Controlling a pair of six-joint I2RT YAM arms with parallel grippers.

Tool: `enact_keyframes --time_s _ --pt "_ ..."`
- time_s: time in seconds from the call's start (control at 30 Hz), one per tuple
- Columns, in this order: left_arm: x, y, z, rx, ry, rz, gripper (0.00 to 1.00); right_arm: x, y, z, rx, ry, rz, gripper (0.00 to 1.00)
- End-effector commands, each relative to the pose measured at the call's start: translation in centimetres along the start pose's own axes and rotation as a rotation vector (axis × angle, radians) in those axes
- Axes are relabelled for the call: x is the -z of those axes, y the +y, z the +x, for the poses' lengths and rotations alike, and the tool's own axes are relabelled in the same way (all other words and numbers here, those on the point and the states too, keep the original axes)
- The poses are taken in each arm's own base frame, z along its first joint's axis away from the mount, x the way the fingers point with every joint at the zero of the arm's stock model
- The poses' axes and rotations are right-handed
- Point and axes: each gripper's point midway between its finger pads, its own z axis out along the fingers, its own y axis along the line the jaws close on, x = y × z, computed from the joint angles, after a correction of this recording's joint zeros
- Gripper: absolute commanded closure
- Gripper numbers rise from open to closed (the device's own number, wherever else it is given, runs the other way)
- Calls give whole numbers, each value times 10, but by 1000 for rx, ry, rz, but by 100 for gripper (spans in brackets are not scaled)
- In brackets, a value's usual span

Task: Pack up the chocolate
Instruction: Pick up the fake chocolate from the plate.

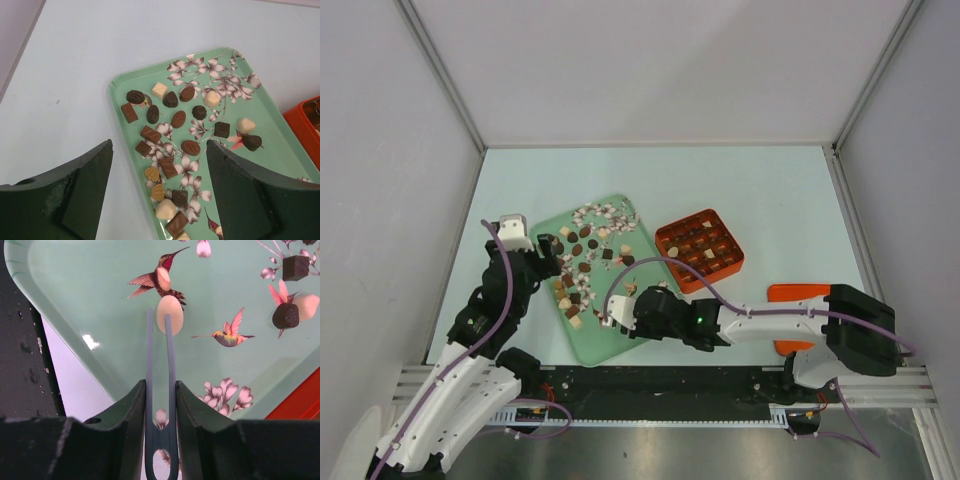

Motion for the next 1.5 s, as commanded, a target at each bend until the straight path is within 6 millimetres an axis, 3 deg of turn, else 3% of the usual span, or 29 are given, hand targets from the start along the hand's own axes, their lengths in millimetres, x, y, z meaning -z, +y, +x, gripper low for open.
enact_keyframes --time_s 0.0,0.43,0.87,1.23,1.47 --pt "-2 0 -3 -11 -17 6 20 -1 -6 -24 40 -37 40 68" --pt "-1 1 -4 -8 -23 4 20 -8 -4 -13 149 64 110 66" --pt "0 2 -6 -4 -28 3 20 -6 -19 -7 256 159 261 66" --pt "0 1 -5 -4 -27 9 20 -10 0 -6 283 177 143 65" --pt "0 1 -5 -2 -27 9 20 -15 2 1 292 216 137 65"
